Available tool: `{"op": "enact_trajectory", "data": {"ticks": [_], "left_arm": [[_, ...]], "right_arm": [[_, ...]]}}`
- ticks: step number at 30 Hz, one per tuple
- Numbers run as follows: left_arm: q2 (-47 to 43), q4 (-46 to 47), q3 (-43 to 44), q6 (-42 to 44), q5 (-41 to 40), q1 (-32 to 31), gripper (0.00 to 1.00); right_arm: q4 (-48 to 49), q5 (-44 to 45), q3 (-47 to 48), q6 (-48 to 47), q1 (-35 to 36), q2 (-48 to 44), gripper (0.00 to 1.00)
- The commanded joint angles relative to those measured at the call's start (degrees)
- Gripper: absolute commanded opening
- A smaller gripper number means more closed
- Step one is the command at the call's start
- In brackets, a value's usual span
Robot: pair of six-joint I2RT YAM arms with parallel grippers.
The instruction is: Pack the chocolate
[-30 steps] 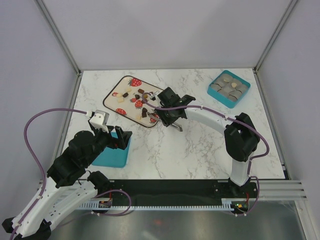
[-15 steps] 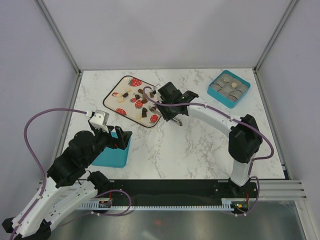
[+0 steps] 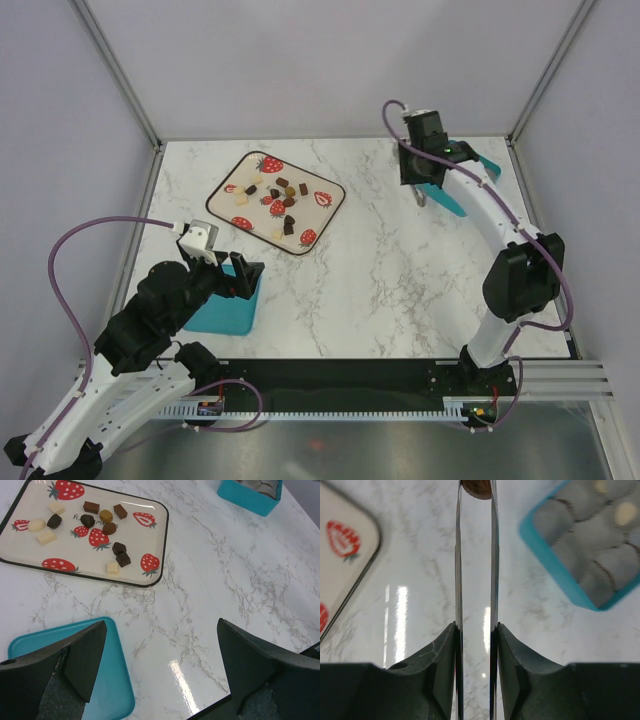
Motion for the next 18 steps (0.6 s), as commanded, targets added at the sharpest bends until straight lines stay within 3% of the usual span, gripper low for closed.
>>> {"op": "enact_trajectory", "data": {"ticks": [1, 10, 18], "left_arm": [[0.2, 1.0, -0.3, 2.1, 0.2, -0.2, 1.0], [0.0, 1.1, -0.4, 2.1, 0.3, -0.2, 1.0], [0.0, 1.0, -0.4, 2.1, 0.5, -0.2, 1.0]], "right_arm": [[-0.6, 10.5, 3.7, 4.3, -6.6, -2.7, 0.41], [-1.5, 11.0, 8.4, 8.5, -18.0, 2.8, 0.41], [-2.2, 12.0, 7.5, 8.7, -20.7, 6.0, 0.42]]}}
